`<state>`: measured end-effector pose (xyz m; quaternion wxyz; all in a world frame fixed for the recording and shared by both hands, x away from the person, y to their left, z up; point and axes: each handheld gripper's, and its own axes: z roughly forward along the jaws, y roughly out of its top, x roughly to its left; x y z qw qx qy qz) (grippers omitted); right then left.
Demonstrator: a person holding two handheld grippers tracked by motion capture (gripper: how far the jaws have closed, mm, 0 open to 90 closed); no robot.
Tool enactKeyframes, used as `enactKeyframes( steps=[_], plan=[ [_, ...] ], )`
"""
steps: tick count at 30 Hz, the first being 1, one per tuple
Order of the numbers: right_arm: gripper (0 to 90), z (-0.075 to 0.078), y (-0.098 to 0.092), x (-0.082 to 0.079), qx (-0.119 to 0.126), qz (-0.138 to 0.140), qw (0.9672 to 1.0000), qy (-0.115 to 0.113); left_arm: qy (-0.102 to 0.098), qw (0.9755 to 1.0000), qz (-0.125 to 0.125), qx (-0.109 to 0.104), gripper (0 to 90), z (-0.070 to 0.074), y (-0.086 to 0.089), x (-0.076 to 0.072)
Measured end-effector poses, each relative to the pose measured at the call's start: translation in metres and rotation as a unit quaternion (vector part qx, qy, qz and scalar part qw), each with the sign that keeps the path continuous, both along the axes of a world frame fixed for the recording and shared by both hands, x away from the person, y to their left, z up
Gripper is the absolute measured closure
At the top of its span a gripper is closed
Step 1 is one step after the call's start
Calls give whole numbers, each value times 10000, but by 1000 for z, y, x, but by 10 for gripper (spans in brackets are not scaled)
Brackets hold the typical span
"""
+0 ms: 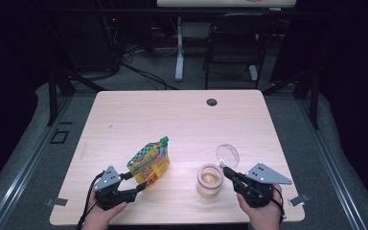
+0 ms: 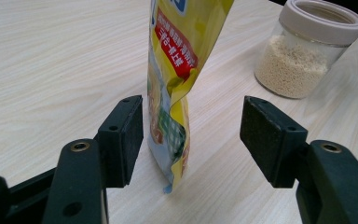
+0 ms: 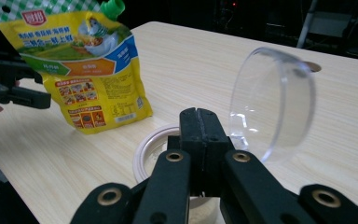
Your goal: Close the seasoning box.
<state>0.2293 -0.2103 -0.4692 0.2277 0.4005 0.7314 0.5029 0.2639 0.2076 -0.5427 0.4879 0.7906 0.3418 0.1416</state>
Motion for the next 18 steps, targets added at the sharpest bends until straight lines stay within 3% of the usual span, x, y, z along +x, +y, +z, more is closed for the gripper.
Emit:
enactKeyframes(
  steps=[7, 18],
  plan=[
    [900, 10, -25, -2, 94, -384, 9992, 4, 9, 10000, -33, -61, 399, 0, 0, -1],
    [900, -2, -57, 10, 258, -1103, 9932, 248, 44, 10000, 7, -69, 399, 0, 0, -4]
  ],
)
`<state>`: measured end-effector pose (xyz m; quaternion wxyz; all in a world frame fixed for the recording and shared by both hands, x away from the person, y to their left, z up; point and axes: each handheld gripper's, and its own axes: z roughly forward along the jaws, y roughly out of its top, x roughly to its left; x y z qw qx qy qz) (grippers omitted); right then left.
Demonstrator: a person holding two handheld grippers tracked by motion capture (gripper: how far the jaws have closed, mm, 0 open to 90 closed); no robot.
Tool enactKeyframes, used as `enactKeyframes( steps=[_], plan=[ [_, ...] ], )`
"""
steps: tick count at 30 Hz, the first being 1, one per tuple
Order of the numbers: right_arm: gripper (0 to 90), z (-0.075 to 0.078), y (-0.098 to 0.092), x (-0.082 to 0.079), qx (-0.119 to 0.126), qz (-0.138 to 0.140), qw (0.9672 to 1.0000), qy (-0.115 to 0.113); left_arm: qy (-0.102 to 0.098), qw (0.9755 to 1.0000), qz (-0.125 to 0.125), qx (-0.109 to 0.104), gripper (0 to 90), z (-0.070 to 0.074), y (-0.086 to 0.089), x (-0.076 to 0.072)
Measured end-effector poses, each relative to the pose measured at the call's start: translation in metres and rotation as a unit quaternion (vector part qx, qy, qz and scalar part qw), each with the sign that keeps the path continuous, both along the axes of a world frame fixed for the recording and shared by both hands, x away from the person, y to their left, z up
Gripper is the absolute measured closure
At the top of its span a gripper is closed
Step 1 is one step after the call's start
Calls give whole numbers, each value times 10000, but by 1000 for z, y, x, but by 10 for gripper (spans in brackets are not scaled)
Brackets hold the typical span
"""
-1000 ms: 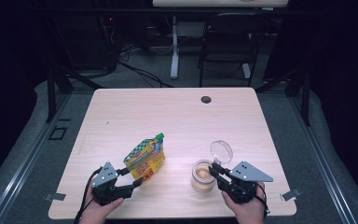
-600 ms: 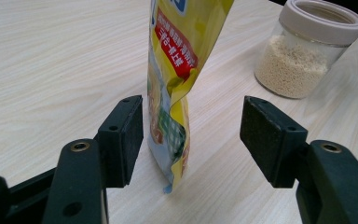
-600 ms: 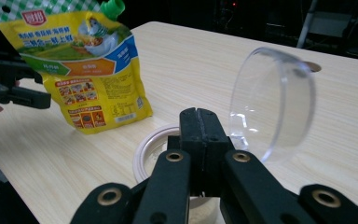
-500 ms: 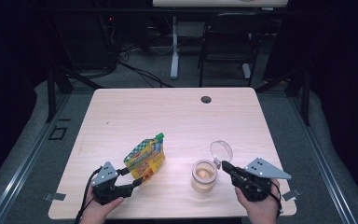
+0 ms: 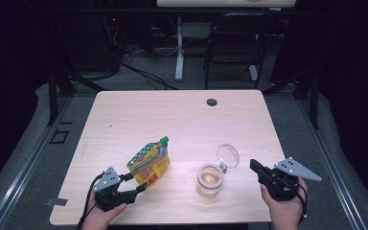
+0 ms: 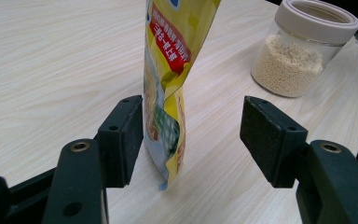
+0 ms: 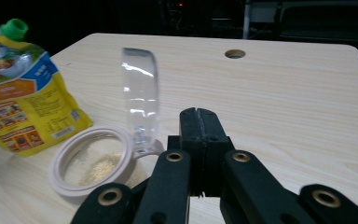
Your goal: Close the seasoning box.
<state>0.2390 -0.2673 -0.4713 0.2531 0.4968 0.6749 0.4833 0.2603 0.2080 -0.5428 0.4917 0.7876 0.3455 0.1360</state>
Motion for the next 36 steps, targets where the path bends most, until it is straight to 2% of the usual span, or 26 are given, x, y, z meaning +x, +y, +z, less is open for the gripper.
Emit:
enactKeyframes(
  steps=[7, 16, 22, 27, 36],
  plan=[
    [900, -14, 3, 18, -27, -10, 9998, 173, -46, 10000, 67, -7, 399, 0, 4, -3],
    [900, -23, 9, 34, -28, 8, 9997, 259, -73, 9998, 184, -36, 399, 1, 11, -7],
    [900, -26, 14, 37, -33, 67, 9996, 287, -69, 9998, 200, -62, 399, 1, 13, -9],
    [900, -27, 17, 39, -40, 107, 9995, 293, -57, 9998, 195, 18, 398, 2, 14, -10],
    [900, -27, 19, 41, -30, 139, 9995, 275, -87, 9997, 238, -30, 398, 2, 16, -11]
  ],
)
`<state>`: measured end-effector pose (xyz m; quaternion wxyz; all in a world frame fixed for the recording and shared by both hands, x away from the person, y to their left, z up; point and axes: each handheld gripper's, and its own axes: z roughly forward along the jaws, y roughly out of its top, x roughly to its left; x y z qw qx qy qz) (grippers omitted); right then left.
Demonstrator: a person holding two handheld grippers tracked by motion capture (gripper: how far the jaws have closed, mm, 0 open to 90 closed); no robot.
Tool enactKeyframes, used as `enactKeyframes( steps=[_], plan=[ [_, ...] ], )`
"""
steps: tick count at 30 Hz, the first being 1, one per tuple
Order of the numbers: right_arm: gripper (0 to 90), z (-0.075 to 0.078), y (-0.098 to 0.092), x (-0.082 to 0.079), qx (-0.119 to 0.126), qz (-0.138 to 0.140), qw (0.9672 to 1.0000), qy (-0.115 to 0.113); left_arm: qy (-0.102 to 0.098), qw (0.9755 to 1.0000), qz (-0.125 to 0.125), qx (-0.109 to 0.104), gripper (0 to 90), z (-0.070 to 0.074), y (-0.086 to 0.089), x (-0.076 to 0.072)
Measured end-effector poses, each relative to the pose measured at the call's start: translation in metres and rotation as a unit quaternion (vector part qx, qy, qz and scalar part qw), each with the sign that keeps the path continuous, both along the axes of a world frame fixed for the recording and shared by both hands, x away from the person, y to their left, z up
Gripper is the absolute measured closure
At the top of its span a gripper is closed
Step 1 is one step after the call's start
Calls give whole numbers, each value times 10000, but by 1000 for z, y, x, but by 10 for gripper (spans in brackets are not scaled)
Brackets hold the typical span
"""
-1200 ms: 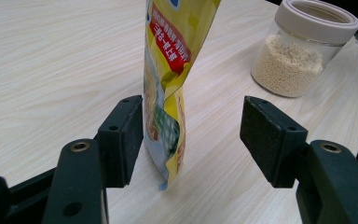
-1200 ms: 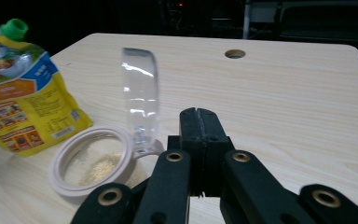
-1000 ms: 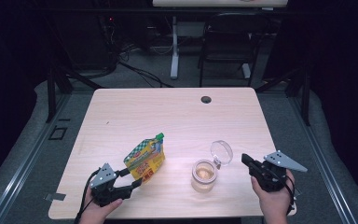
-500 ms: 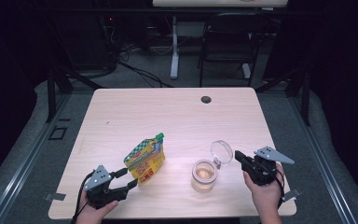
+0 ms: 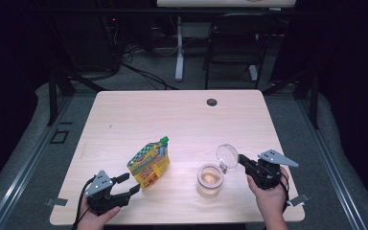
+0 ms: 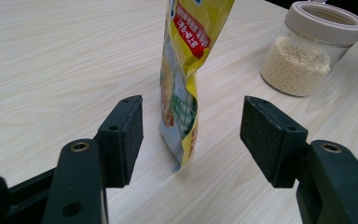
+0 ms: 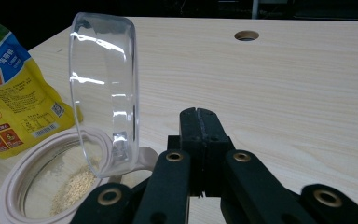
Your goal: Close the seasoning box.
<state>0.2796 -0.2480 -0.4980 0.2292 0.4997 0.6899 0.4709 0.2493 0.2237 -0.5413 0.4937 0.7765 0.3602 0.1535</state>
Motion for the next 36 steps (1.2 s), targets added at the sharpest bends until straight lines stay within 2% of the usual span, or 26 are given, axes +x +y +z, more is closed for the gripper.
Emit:
enactKeyframes(
  steps=[22, 36],
  plan=[
    [900, 2, 10, -1, 9, 162, 9998, -64, -23, 10000, 34, 0, 398, 0, 2, -1],
    [898, 3, 23, -7, -51, 420, 9991, -74, -19, 10000, 47, 41, 398, 1, 3, -1]
  ],
)
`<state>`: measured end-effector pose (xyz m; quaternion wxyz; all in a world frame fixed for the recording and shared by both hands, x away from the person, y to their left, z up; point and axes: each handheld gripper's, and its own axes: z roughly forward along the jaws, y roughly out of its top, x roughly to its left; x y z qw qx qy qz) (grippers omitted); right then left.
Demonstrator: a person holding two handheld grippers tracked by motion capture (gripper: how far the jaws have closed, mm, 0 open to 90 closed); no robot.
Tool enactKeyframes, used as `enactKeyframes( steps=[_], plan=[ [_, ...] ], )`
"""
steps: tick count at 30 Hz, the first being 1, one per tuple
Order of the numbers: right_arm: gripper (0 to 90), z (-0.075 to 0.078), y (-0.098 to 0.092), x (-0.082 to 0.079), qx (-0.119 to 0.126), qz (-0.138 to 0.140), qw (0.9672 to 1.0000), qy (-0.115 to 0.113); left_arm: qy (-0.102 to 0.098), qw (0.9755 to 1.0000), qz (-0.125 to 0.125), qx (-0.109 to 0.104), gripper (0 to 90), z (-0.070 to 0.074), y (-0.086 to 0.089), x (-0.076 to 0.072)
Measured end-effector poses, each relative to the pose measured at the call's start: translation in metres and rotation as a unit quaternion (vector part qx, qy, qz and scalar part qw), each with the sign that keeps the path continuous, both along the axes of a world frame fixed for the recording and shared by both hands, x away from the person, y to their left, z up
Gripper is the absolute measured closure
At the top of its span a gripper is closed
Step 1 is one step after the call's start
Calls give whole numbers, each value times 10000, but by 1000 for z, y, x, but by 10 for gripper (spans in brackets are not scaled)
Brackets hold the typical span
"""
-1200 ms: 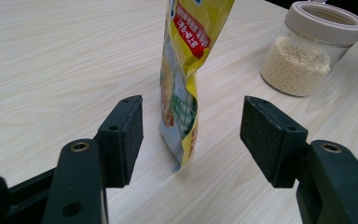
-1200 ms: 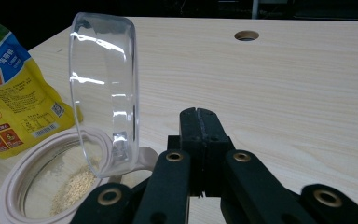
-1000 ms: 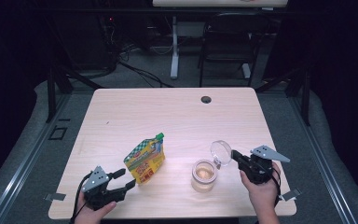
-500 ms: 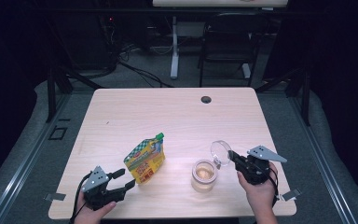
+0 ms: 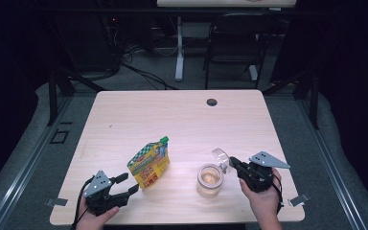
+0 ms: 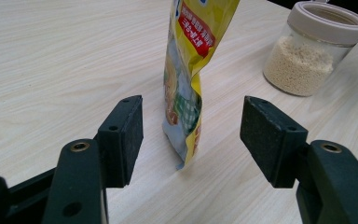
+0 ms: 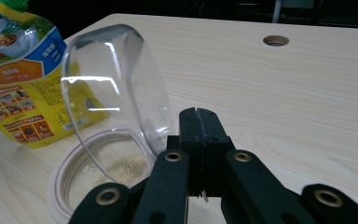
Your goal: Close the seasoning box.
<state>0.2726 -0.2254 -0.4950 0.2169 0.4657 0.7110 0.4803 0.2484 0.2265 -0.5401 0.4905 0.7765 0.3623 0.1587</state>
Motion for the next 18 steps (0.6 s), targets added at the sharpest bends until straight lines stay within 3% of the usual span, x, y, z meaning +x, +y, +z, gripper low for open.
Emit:
enactKeyframes(
  steps=[9, 18],
  plan=[
    [884, -2, 7, -3, -37, 119, 9999, -17, -38, 10000, 21, -47, 398, 2, 3, -1],
    [857, -2, 2, -8, -4, 93, 9999, -108, -121, 9996, 175, -168, 399, 8, 13, -2]
  ],
)
